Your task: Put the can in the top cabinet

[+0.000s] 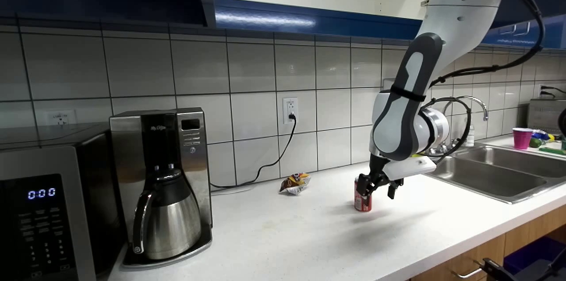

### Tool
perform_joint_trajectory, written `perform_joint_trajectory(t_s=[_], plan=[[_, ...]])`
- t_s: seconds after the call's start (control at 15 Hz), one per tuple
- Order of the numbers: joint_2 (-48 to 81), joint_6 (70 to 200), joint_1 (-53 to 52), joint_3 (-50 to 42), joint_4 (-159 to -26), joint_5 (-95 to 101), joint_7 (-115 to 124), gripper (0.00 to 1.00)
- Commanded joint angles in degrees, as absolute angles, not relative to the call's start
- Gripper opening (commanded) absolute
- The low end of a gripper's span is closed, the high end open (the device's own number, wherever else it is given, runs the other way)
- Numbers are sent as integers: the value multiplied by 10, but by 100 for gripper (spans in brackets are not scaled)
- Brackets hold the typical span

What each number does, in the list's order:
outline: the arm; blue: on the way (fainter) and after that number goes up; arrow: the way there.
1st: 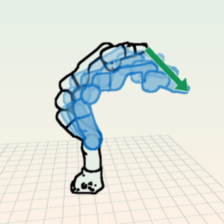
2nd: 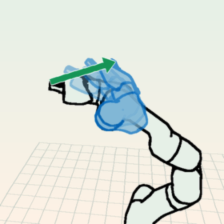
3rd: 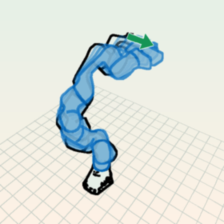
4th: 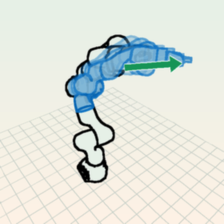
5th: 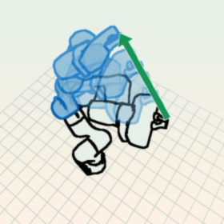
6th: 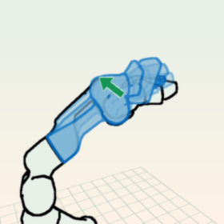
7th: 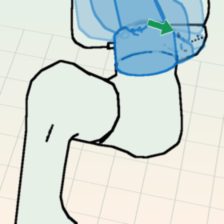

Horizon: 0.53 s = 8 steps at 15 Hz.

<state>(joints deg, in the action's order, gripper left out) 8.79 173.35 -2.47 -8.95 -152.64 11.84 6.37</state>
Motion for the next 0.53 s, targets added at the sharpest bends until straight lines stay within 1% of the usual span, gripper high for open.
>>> perform_joint_trajectory(t_s=[0.0, 0.47], plan=[[108, 1759, -59, -125, -1505, 158, 115, 100], [138, 1787, -158, -216, -1477, 210, 191, 100]])
